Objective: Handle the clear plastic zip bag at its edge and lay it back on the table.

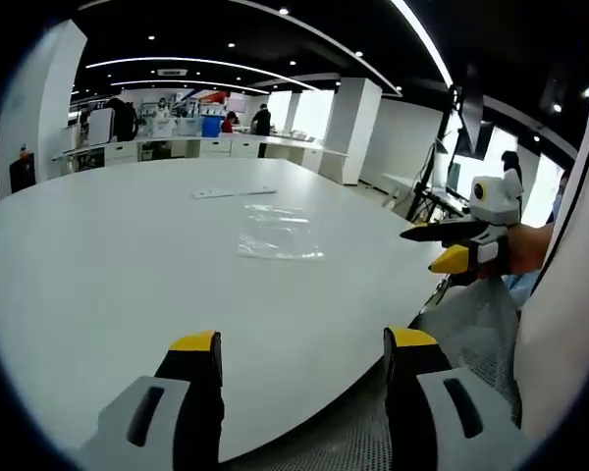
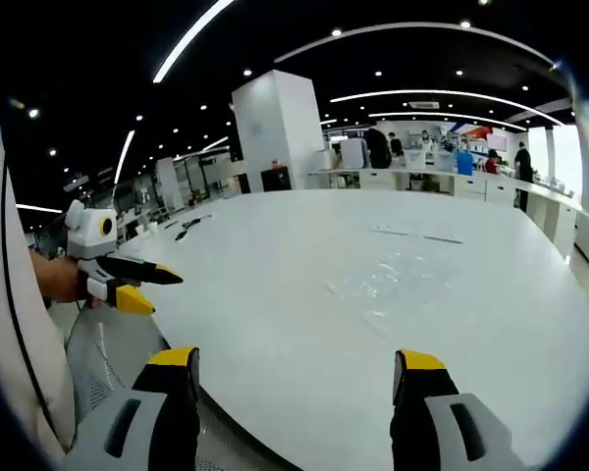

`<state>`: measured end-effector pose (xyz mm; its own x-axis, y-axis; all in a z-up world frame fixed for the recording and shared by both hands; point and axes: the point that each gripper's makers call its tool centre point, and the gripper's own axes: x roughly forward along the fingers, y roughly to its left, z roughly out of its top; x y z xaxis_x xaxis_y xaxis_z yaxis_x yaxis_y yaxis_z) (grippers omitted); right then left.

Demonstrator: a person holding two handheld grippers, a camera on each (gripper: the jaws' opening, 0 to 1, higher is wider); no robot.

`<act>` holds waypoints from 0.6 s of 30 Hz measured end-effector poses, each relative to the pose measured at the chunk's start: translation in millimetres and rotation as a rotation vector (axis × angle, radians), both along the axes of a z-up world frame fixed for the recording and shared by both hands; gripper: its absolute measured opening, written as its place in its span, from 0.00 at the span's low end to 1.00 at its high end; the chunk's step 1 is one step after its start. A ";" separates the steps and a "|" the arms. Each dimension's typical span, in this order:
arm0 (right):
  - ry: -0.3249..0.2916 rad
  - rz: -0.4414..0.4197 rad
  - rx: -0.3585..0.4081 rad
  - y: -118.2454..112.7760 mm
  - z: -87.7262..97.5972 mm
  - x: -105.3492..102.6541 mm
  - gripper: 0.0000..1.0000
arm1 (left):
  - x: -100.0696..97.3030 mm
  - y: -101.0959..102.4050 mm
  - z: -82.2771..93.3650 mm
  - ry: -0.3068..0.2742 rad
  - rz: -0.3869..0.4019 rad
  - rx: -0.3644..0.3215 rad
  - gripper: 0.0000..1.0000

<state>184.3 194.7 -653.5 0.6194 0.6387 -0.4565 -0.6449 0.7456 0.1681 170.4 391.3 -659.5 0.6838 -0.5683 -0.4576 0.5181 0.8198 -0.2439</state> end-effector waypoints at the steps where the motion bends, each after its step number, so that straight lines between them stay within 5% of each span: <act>1: 0.000 0.000 0.000 0.0 0.0 0.1 0.81 | 0.2 0.1 -0.3 0.000 -0.001 0.000 0.65; 18: 0.002 0.011 -0.010 2.2 -1.3 -0.5 0.80 | -0.2 0.2 -1.6 0.005 -0.005 0.002 0.65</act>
